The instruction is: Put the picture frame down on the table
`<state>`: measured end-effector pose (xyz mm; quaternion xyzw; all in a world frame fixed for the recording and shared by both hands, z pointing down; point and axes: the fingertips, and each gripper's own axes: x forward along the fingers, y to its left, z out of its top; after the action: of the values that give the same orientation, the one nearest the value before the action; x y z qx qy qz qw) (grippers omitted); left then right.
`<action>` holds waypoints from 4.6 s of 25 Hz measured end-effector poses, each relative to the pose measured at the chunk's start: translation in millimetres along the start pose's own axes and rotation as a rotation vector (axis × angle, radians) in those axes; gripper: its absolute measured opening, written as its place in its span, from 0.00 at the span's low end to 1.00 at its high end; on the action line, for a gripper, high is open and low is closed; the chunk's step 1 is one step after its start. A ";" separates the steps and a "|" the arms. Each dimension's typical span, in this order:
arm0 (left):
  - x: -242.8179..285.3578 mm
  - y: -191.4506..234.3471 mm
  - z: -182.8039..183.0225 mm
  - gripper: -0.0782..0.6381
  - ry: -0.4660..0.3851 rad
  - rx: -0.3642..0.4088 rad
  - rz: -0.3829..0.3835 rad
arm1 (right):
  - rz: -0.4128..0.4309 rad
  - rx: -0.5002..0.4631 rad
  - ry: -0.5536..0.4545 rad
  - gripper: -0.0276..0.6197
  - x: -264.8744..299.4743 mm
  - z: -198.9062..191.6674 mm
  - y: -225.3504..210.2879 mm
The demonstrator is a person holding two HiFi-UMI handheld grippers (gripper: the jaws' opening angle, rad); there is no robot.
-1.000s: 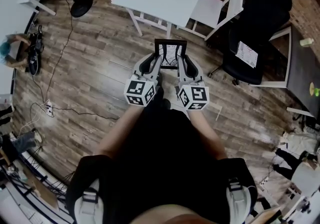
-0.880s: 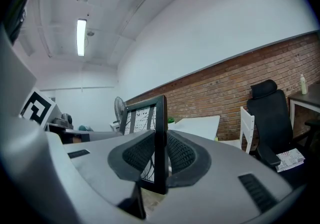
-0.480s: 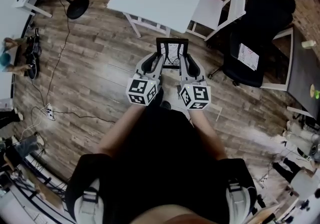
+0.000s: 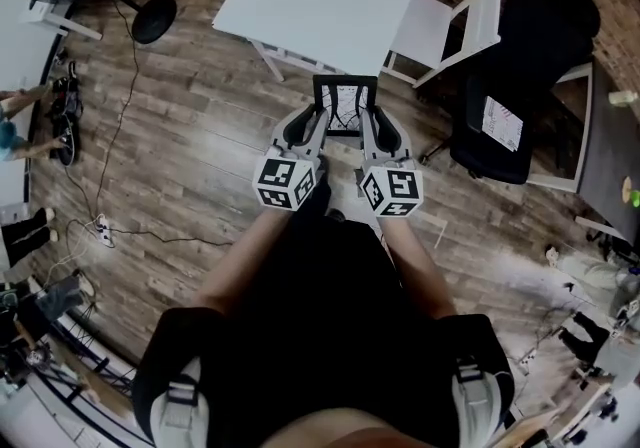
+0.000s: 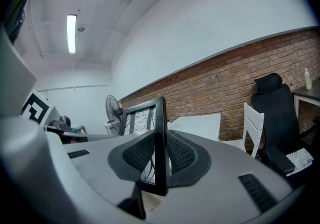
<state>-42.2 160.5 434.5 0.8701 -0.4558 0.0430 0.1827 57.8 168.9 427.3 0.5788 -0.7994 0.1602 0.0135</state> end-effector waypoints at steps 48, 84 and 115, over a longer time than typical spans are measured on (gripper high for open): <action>79.0 69.7 36.3 0.23 0.012 0.014 -0.066 | -0.076 0.046 -0.017 0.15 101.0 17.2 -18.0; 199.2 132.7 31.8 0.23 0.088 -0.081 0.076 | 0.013 0.066 0.133 0.15 231.7 12.0 -86.3; 279.3 191.1 16.0 0.23 0.157 -0.136 0.248 | 0.136 0.125 0.280 0.15 335.4 -13.4 -128.0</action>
<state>-36.0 -161.3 540.3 0.7868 -0.5459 0.1019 0.2696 64.2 -172.0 540.2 0.4953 -0.8154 0.2894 0.0776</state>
